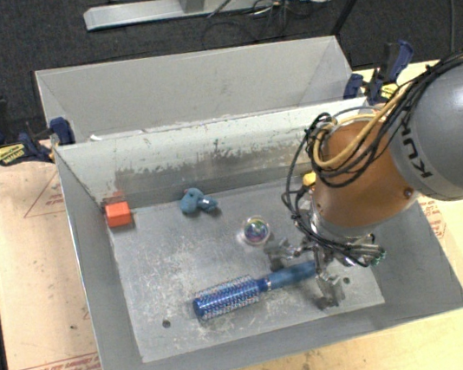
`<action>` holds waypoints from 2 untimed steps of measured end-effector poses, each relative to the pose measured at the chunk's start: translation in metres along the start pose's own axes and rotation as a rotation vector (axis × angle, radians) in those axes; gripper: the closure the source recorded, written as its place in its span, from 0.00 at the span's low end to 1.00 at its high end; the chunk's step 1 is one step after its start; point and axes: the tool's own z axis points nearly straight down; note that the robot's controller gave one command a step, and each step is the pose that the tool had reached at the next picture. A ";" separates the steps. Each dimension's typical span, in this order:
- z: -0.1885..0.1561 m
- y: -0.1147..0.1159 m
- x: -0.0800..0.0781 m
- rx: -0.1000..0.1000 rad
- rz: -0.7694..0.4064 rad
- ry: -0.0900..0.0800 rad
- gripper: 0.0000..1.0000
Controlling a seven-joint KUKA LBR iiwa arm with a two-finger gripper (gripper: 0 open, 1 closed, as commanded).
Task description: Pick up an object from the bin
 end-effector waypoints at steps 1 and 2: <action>-0.002 -0.004 0.000 0.005 0.005 -0.004 1.00; -0.124 0.051 0.003 0.009 -0.027 -0.012 1.00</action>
Offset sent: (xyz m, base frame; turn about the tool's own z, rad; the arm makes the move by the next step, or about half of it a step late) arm 0.0000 0.0000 0.0000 0.0000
